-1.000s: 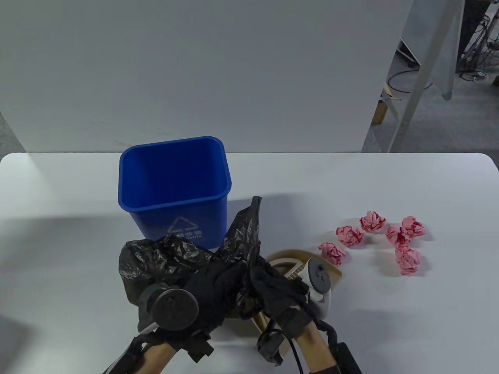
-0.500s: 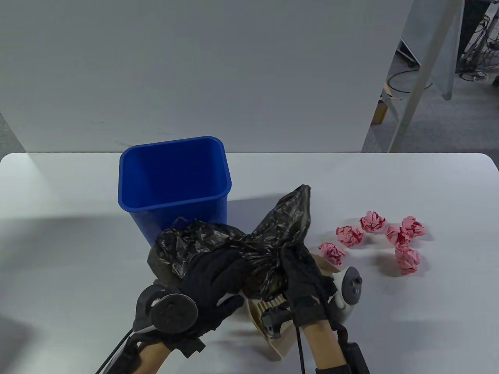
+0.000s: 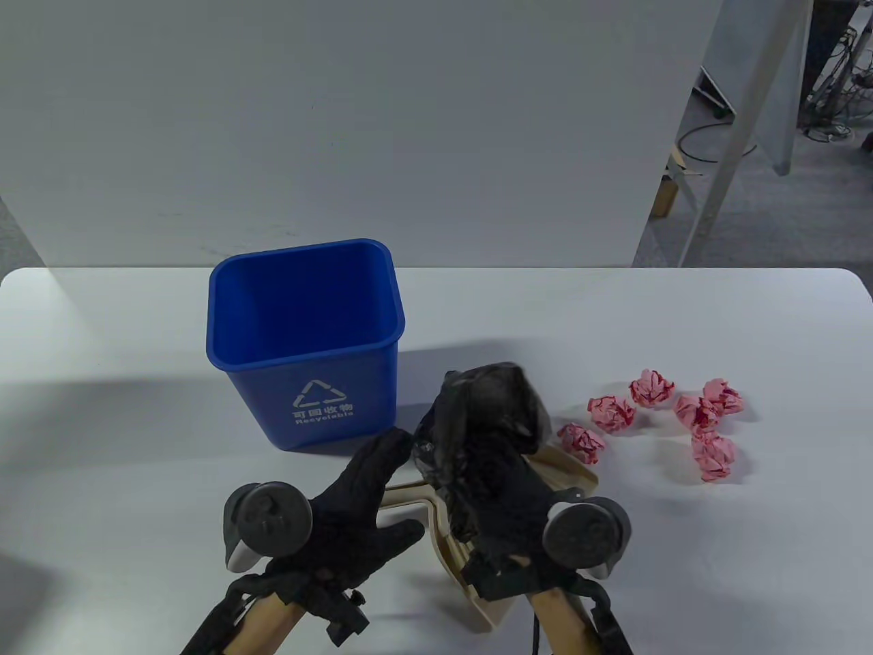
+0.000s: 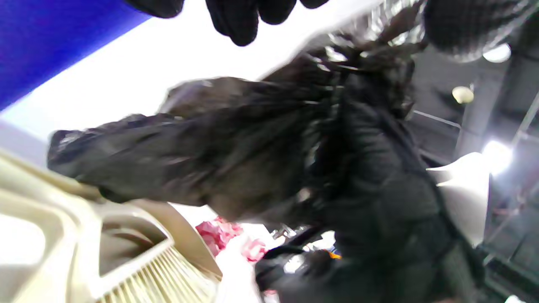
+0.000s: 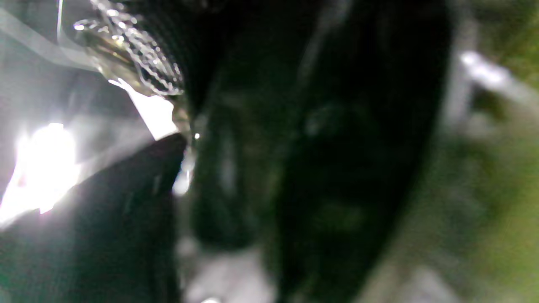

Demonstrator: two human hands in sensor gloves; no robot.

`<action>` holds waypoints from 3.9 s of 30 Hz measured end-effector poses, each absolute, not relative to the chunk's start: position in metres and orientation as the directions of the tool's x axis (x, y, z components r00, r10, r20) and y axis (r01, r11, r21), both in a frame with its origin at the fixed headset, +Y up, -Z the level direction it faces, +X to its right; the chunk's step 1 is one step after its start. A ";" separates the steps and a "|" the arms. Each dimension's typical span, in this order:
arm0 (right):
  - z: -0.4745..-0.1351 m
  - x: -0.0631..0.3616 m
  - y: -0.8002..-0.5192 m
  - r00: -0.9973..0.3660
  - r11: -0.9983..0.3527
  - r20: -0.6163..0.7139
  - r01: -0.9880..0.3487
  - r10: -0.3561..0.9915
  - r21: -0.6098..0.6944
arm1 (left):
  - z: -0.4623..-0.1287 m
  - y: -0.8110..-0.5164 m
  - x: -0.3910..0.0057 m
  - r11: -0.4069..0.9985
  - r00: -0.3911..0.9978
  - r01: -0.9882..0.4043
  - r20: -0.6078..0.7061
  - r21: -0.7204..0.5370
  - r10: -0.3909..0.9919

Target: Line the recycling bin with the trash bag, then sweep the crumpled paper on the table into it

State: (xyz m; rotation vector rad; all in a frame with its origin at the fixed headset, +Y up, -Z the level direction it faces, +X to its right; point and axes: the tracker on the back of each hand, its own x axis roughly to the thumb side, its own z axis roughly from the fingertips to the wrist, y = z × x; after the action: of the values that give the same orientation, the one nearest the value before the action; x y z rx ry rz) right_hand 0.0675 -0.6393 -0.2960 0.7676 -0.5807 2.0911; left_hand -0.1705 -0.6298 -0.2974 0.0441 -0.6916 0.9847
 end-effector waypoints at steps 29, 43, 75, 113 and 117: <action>-0.312 0.159 -0.642 -0.516 -0.495 0.108 -0.851 0.850 -0.175 | -0.324 -0.635 -0.251 0.334 0.368 -0.926 0.216 0.178 0.904; -0.280 0.139 -0.608 -0.551 -0.409 0.534 -0.834 0.642 -0.369 | -0.321 -0.631 -0.244 0.459 0.512 -0.856 0.261 0.238 0.818; -0.300 0.143 -0.626 -0.836 -0.695 0.075 -0.499 0.544 -0.518 | -0.307 -0.609 -0.243 0.749 0.935 -0.326 0.082 0.577 0.344; -0.232 0.134 -0.396 -0.705 -0.135 0.687 -0.709 0.176 -0.692 | -0.275 -0.374 -0.196 0.281 0.357 -0.928 0.804 0.246 0.475; -0.269 0.146 -0.477 -0.941 -0.353 0.327 -0.277 -0.091 -0.894 | -0.305 -0.442 -0.178 0.460 0.675 -0.709 0.704 0.535 0.221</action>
State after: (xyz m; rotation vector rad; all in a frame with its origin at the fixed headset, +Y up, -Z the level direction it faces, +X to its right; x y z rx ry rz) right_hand 0.1459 -0.4773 -0.2691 0.4922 -1.7149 2.4446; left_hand -0.1777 -0.4419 -0.3052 0.9251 -0.6040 0.6163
